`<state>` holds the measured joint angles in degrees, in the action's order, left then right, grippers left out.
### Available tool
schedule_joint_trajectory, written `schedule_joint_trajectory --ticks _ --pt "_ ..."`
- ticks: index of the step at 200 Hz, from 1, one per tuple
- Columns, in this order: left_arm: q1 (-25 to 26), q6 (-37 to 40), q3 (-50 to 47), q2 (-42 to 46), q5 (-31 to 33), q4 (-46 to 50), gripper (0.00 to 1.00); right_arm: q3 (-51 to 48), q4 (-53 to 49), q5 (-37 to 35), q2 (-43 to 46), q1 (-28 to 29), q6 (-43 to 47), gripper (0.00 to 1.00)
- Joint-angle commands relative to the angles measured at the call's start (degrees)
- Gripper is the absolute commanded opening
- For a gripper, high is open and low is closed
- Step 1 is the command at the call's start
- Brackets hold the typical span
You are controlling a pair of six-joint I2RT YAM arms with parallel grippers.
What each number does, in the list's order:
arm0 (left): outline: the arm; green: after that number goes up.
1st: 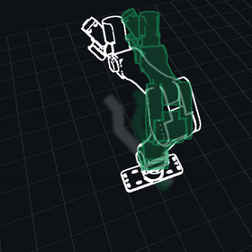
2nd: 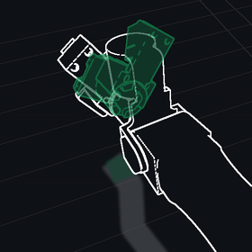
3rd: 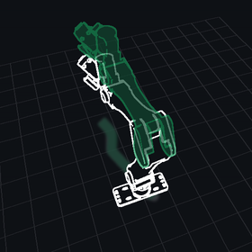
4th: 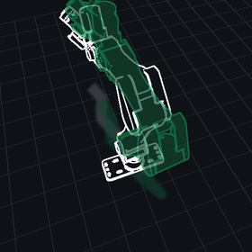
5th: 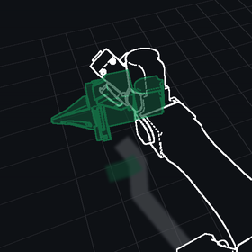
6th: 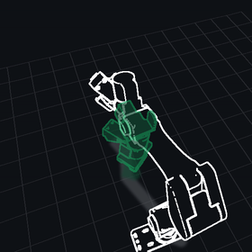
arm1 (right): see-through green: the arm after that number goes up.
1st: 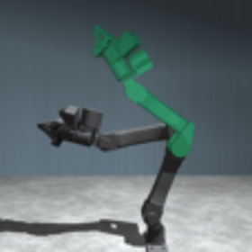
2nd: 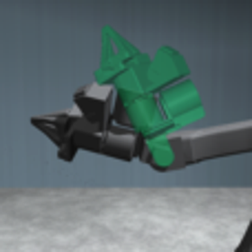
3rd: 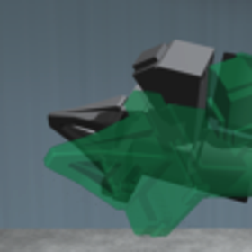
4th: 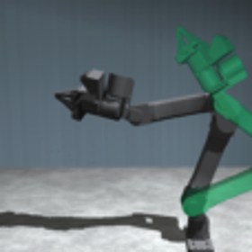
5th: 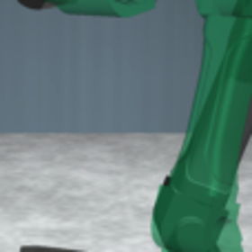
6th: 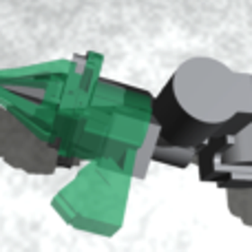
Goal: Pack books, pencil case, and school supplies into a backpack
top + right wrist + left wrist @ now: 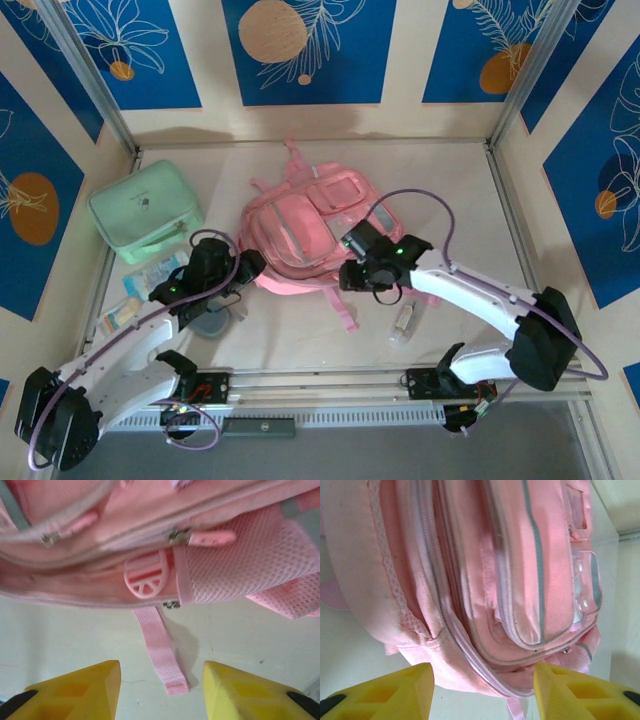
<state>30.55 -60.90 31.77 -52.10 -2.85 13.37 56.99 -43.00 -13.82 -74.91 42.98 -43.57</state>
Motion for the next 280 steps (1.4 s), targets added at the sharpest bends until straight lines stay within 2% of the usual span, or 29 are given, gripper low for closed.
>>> schedule_joint_trajectory --ticks 1,15,36,74,107,162,179,222,280 --pt "2.7 2.2 1.7 2.0 2.4 3.7 0.55 -0.8 3.2 10.6 0.4 -7.2 -1.3 0.47" --pt "5.5 1.7 1.9 1.7 3.1 1.0 0.55 -0.1 4.4 13.6 -0.2 -11.1 -2.7 0.47" --pt "9.9 1.3 3.3 -1.4 5.8 -1.6 0.55 0.4 6.8 15.1 -1.9 -14.0 -6.0 0.50" --pt "14.1 -0.1 5.5 -10.6 5.0 -8.8 0.53 -0.1 9.4 15.9 -6.1 -18.9 -11.5 0.51" --pt "16.8 -0.5 6.5 -16.6 5.1 -13.3 0.52 1.8 9.4 13.9 -9.3 -19.3 -14.9 0.52" --pt "17.4 0.4 6.4 -23.4 4.4 -16.8 0.52 4.9 9.4 11.6 -15.9 -18.8 -18.9 0.52" --pt "17.4 1.0 5.9 -24.7 4.0 -17.4 0.52 5.7 9.0 9.6 -17.7 -17.7 -19.7 0.51" --pt "17.2 2.3 2.8 -25.8 5.2 -16.1 0.51 6.1 12.1 10.1 -22.1 -16.9 -20.2 0.49" --pt "16.1 5.2 0.7 -29.5 3.6 -17.8 0.49 4.6 17.5 9.5 -22.8 -16.1 -19.4 0.25"
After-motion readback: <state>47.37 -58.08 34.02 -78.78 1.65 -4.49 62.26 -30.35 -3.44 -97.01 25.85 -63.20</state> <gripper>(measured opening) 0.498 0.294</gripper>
